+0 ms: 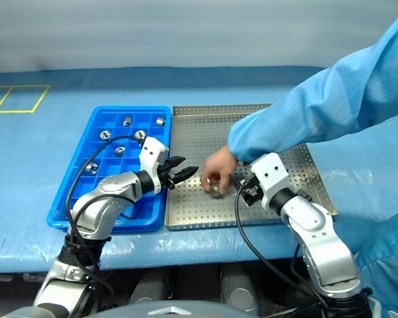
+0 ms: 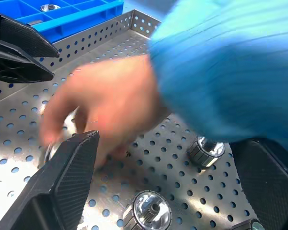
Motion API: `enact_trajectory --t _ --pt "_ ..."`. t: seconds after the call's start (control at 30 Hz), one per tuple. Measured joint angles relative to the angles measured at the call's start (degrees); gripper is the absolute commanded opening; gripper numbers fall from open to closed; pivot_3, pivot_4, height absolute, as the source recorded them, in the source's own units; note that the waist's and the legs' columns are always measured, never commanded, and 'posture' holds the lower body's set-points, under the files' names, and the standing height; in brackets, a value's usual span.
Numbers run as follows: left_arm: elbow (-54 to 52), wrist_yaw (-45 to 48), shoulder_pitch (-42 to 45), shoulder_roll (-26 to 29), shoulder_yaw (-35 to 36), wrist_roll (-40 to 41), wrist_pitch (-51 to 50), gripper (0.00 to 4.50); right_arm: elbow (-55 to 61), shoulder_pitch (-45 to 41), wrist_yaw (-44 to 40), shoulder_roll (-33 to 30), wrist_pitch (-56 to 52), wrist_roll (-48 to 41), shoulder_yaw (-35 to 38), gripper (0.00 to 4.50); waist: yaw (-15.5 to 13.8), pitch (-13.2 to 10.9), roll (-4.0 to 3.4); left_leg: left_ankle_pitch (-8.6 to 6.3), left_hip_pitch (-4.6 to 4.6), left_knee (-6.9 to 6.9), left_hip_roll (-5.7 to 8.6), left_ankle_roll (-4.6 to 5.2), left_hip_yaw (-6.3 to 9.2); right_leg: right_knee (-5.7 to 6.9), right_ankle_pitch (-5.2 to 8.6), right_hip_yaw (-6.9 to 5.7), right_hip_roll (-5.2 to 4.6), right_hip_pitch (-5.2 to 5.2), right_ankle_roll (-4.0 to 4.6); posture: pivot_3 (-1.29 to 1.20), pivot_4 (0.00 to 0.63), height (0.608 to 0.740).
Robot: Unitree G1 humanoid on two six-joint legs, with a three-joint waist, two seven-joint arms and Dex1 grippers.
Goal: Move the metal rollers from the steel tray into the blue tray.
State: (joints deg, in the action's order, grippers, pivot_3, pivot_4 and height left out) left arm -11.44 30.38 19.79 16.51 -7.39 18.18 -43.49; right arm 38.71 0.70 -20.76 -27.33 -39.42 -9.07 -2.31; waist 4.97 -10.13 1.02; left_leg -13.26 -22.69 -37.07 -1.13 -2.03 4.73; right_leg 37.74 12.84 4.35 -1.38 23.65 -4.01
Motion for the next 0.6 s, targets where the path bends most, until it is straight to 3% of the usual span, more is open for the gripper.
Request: enact_trajectory --t 0.33,0.6 --pt "1.77 0.54 2.65 1.81 -3.37 -2.83 0.85 2.97 0.07 1.01 1.14 0.08 -0.01 1.05 0.26 4.50 0.50 0.00 0.00 0.00 0.00 0.00 0.00 0.00 0.00 0.00 0.01 0.00 0.00 0.00 0.01 -0.17 0.150 0.740" --pt "9.68 -4.80 8.12 -1.90 -3.48 -6.88 1.63 2.97 0.32 2.95 1.99 0.65 0.06 1.97 0.39 4.50 1.38 0.00 0.00 0.00 -0.01 -0.05 0.01 0.00 -0.02 0.00 -0.01 0.02 0.00 -0.02 -0.02 -0.20 0.150 0.740"
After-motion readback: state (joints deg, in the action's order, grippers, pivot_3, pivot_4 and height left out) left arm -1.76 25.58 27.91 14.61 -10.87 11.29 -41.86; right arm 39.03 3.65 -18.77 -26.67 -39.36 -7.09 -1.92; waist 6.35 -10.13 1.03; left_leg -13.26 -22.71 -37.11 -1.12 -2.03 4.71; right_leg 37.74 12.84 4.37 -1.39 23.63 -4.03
